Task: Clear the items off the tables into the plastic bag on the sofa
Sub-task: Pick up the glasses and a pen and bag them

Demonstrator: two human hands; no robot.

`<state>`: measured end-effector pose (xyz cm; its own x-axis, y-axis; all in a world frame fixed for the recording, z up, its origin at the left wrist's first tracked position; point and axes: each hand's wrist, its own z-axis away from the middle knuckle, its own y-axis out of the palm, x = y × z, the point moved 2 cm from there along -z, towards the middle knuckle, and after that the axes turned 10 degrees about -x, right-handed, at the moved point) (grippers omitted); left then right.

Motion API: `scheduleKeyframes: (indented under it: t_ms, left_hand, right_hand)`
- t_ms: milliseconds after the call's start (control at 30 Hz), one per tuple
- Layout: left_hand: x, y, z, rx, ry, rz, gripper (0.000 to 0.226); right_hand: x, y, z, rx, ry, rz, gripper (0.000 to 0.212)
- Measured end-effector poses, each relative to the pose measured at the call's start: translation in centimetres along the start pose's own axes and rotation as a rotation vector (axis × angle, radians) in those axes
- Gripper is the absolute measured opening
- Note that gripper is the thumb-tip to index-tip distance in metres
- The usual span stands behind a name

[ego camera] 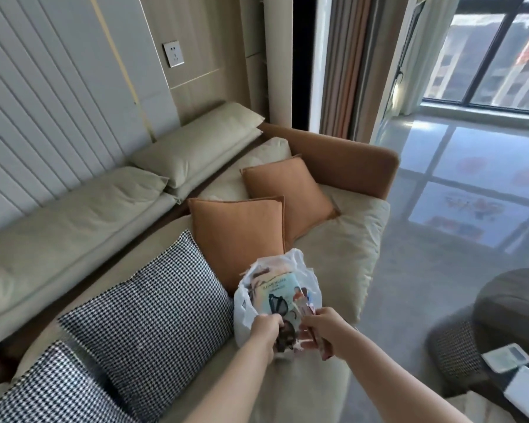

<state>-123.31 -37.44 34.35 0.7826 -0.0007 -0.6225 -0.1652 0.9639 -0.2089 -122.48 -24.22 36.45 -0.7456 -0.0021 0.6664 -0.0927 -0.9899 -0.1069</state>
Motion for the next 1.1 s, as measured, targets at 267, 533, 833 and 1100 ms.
scheduleKeyframes:
  t_ms: [267,533,833,1100]
  left_hand:
    - [-0.2,1.9,-4.2,-0.045,-0.146,0.11,0.02]
    - [0.0,3.7,-7.8,-0.18,-0.407,0.238,0.014]
    - [-1.0,4.8,-10.8,-0.237,-0.409,0.269,0.023]
    - [-3.4,5.8,-8.6,-0.088,-0.272,0.099,0.015]
  right_hand:
    - [1.5,0.7,-6.2,-0.037,0.164,0.365,0.01]
    - [0.8,1.7,-14.4,0.064,0.37,0.397,0.021]
    - [2.7,2.7,-17.3,0.208,0.467,0.138,0.03]
    - [4.5,-0.2,-15.6,0.122,0.33,0.289,0.022]
